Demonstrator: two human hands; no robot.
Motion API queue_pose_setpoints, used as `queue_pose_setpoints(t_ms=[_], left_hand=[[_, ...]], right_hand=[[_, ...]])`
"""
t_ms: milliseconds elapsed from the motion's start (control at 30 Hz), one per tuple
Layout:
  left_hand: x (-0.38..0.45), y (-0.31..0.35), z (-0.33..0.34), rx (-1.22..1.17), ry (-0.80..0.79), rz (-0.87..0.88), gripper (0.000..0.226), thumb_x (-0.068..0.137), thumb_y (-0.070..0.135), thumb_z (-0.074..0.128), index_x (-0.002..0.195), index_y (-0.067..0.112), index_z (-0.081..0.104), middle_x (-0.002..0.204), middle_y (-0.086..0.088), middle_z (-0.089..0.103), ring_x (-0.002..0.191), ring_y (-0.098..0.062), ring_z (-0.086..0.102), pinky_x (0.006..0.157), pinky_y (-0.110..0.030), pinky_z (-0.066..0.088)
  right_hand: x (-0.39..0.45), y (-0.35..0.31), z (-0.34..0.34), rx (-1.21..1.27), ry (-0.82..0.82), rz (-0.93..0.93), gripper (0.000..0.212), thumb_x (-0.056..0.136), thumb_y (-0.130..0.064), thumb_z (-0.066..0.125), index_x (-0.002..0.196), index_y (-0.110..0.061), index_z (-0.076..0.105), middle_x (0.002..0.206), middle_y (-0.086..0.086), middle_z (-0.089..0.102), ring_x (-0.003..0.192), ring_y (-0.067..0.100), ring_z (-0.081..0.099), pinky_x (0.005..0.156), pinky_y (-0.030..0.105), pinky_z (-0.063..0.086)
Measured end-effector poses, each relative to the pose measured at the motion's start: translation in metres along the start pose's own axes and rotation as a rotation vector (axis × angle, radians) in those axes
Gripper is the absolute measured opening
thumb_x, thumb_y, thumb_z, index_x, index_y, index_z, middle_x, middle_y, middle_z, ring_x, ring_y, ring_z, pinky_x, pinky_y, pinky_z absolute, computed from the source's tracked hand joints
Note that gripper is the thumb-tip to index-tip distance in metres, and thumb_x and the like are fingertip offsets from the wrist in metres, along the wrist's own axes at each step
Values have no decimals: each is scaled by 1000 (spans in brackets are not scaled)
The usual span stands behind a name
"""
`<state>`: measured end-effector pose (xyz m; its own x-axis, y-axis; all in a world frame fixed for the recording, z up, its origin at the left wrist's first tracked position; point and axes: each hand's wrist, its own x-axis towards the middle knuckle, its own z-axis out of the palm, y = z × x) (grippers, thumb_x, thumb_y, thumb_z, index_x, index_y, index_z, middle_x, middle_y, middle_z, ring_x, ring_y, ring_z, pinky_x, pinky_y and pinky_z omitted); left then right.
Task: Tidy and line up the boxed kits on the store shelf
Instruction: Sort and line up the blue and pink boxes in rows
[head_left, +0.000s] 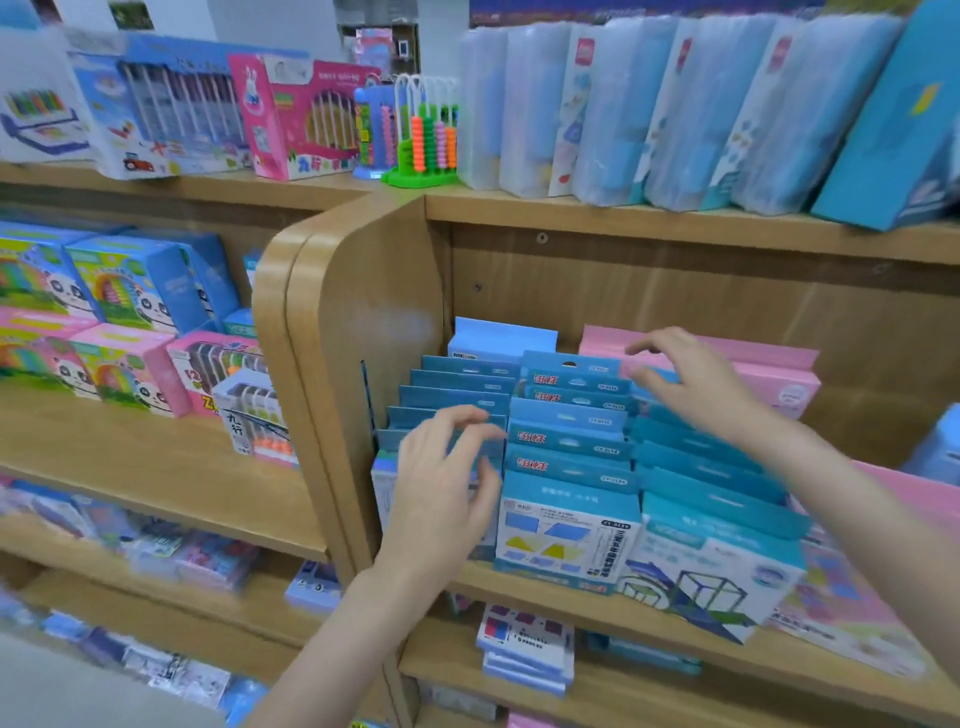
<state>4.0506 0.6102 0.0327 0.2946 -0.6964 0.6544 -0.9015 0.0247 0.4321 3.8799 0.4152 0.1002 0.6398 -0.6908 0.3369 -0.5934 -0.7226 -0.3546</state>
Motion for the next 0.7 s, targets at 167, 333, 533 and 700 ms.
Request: queue_pose_setpoints(t_ms=[167, 333, 533, 700], left_hand=[[35, 13, 18, 462, -104, 17, 52, 90, 42, 32, 125, 14, 57, 124, -5, 61, 127, -32, 44, 109, -45, 12], [46, 10, 30, 571, -399, -304, 61, 92, 63, 14, 146, 36, 15, 155, 4, 15, 143, -31, 1, 111, -44, -10], [44, 9, 32, 563, -416, -356, 53, 95, 55, 17, 146, 39, 13, 156, 9, 10, 143, -26, -4, 111, -45, -13], [44, 7, 34, 546, -364, -352, 54, 94, 55, 14, 145, 38, 17, 155, 9, 13, 143, -26, -1, 110, -45, -15]], right_hand=[[82, -22, 26, 43, -125, 19, 38, 93, -27, 51, 125, -6, 51, 125, 13, 56, 120, 29, 44, 93, 31, 35], [128, -21, 71, -7, -308, 51, 34, 92, -19, 50, 119, 0, 55, 122, 19, 58, 110, 34, 54, 85, 32, 43], [117, -29, 62, -157, 15, -119, 27, 88, 3, 41, 110, -5, 56, 107, 18, 61, 91, 39, 58, 66, 35, 38], [96, -46, 21, -235, 389, -436, 25, 89, 0, 45, 113, -5, 51, 102, 15, 57, 75, 42, 60, 53, 35, 34]])
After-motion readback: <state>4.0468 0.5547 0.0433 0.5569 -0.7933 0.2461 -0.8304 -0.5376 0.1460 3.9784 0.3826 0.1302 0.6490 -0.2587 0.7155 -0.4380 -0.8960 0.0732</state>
